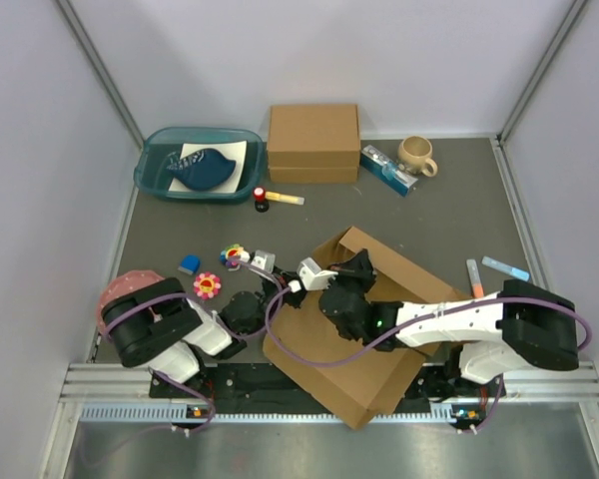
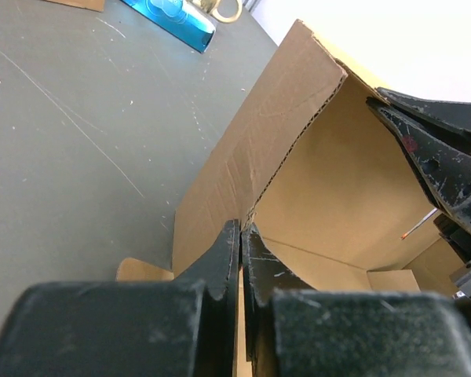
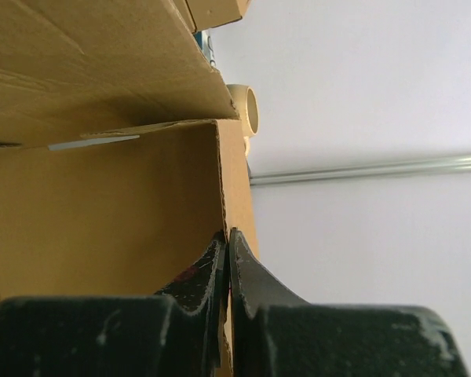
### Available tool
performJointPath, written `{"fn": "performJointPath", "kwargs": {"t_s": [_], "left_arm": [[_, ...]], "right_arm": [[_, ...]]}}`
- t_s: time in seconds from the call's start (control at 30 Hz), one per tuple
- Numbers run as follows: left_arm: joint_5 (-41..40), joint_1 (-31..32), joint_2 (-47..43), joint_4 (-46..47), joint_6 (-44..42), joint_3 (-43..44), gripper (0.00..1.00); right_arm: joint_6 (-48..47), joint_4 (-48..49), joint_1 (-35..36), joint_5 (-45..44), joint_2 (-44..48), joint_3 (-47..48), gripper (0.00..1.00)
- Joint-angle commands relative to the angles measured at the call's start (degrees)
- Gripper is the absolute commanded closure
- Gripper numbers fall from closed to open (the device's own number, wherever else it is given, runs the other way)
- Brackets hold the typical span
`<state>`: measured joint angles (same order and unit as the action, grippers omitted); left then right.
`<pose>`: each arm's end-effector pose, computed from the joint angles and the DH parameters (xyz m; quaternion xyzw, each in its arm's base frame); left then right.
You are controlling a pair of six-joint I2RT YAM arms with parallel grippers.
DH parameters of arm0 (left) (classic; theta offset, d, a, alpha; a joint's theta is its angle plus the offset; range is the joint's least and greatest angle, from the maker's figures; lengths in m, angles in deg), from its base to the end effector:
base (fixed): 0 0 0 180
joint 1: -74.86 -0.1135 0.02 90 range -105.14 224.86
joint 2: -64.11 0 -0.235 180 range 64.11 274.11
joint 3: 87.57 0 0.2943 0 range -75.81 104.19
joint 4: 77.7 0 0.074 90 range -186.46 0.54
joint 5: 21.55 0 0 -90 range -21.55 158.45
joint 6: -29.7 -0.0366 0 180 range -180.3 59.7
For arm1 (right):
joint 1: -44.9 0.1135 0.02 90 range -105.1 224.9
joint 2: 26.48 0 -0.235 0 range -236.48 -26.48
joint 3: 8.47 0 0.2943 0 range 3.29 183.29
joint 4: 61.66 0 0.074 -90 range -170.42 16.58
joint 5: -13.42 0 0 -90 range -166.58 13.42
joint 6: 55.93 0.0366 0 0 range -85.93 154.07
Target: Fold the paper box
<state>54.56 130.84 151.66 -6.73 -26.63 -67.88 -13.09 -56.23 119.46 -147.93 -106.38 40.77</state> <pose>0.1361 -0.1859 0.0816 0.0459 0.6867 -0.4491 0.5698 0.1158 0.2891 0.1583 -0.4471 0.6069 -0.3754 0.5394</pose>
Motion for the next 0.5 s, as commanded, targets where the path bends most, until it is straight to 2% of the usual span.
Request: {"fn": "performJointPath", "kwargs": {"t_s": [0.0,0.07,0.17,0.2,0.3,0.37,0.47], "left_arm": [[3.25,1.49,4.29,1.99,1.84,-2.21,0.98],[3.60,1.49,5.43,1.99,2.45,-2.56,0.94],[3.87,1.49,6.93,2.60,3.59,-3.43,0.84],[3.70,1.49,7.11,4.26,3.68,-3.88,0.78],[2.12,1.49,6.76,6.29,3.25,-5.72,0.70],[1.41,1.49,4.67,5.95,2.19,-6.34,0.63],[0.45,1.49,-1.12,0.69,1.40,-6.96,0.60]], "right_arm": [[4.79,-1.81,2.16,1.13,-2.54,-1.61,1.00],[5.40,-1.98,2.60,0.95,-2.98,-2.05,1.00],[6.55,-2.60,2.95,0.43,-3.16,-2.49,1.00],[6.99,-2.95,2.95,0.42,-2.90,-2.49,1.00],[7.52,-3.57,3.13,0.25,-2.55,-2.49,1.00],[7.78,-4.01,3.13,0.07,-2.37,-2.58,1.00],[8.57,-4.88,3.13,0.16,-1.75,-2.58,1.00]]}}
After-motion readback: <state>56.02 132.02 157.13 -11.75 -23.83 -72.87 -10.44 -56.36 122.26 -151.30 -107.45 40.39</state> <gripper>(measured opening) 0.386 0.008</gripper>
